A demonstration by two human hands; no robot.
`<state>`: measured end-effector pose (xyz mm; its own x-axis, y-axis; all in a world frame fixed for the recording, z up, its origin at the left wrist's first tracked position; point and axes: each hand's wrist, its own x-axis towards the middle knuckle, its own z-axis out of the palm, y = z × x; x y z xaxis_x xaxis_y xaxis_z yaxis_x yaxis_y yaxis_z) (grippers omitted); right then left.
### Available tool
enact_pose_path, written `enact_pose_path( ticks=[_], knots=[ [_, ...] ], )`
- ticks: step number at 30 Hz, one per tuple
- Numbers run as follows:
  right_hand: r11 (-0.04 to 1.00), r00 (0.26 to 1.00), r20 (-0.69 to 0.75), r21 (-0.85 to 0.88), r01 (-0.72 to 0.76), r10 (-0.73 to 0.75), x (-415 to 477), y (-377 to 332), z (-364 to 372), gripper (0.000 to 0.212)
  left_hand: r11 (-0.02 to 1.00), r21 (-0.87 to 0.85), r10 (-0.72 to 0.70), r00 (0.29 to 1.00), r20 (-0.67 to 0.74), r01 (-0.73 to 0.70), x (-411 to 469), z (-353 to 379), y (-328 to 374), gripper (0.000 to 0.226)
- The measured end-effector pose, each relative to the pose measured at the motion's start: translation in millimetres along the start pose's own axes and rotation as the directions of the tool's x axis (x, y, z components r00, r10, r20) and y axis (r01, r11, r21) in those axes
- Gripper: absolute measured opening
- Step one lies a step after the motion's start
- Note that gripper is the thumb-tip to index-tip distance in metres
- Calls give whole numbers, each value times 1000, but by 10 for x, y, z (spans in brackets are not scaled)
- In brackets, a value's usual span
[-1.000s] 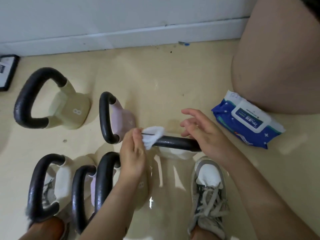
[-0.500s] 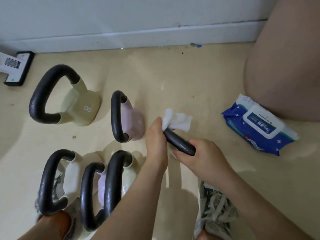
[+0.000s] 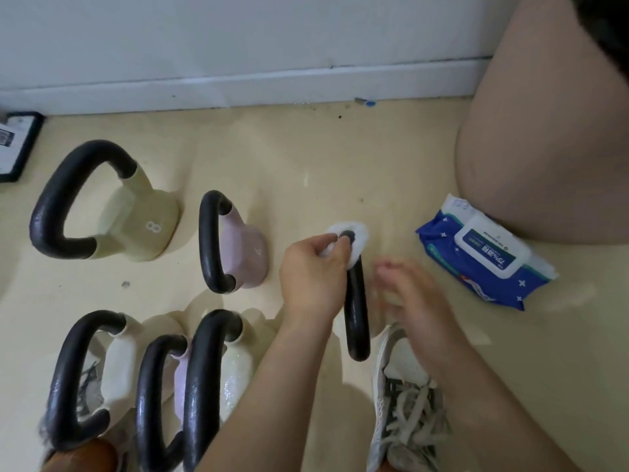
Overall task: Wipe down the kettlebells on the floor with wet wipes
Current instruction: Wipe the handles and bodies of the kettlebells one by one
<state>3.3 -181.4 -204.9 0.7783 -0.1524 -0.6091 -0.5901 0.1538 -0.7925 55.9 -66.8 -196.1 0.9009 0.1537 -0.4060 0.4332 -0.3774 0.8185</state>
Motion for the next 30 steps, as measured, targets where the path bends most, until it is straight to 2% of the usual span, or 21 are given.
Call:
enact_pose_path(
  ticks=[1, 2, 4, 6, 7, 8, 10, 11, 13, 17, 19, 20, 22, 24, 26, 28, 30],
  knots=[
    [999, 999, -35, 27, 30, -29, 65, -78, -96, 19, 997, 81, 15, 1000, 4, -15, 0, -52, 35, 27],
    [996, 997, -10, 39, 75, -74, 129, -166, -162, 24, 984, 176, 41, 999, -4, -40, -14, -100, 85, 23],
    [987, 973, 170, 25, 157, -158, 243, -342, -231, 33, 945, 296, 141, 990, 25, -142, -32, -176, 214, 19],
    [973, 909, 366, -36, 226, -198, 300, -522, -200, 37, 971, 132, 177, 969, 174, -201, -39, -242, 367, 24],
    [966, 878, 432, -57, 254, -205, 304, -593, -179, 38, 986, -11, 162, 951, 264, -165, -51, -269, 452, 30],
    [960, 858, 471, -73, 270, -206, 301, -636, -173, 39, 984, -166, 126, 931, 343, -72, -57, -303, 529, 36],
    [950, 855, 474, -107, 295, -212, 283, -644, -212, 36, 890, -424, 41, 895, 444, 170, -45, -395, 623, 38],
    [949, 864, 455, -112, 294, -214, 273, -607, -261, 33, 837, -490, 13, 888, 459, 241, -26, -444, 627, 34],
    [961, 893, 399, -89, 263, -208, 246, -499, -388, 25, 831, -496, -15, 902, 431, 251, 21, -521, 578, 25],
    [967, 962, 149, -81, 243, -229, 209, -322, -603, 5, 936, -314, -71, 958, 279, 161, 41, -593, 371, 15],
    [961, 966, 113, -126, 245, -231, 200, -290, -635, 3, 942, -312, -52, 971, 232, 125, 14, -585, 305, 9],
    [958, 968, 127, -164, 234, -214, 197, -283, -644, 5, 953, -292, -18, 979, 205, 78, -4, -573, 284, 7],
    [947, 976, 147, -254, 195, -162, 187, -298, -662, 9, 983, -152, 124, 982, 140, -102, -45, -566, 266, 6],
    [927, 981, 139, -333, 173, -133, 185, -320, -689, 13, 955, -59, 297, 945, 137, -291, -98, -581, 274, 10],
    [896, 979, 107, -397, 200, -171, 146, -353, -685, 19, 904, -41, 428, 893, 140, -427, -171, -611, 294, 15],
    [905, 955, 111, -305, 297, -276, 88, -380, -643, 26, 857, 14, 512, 855, 78, -515, -237, -602, 319, 27],
    [935, 929, 149, -57, 349, -338, 33, -394, -589, 26, 846, 22, 534, 845, -21, -533, -287, -557, 353, 35]
  ],
)
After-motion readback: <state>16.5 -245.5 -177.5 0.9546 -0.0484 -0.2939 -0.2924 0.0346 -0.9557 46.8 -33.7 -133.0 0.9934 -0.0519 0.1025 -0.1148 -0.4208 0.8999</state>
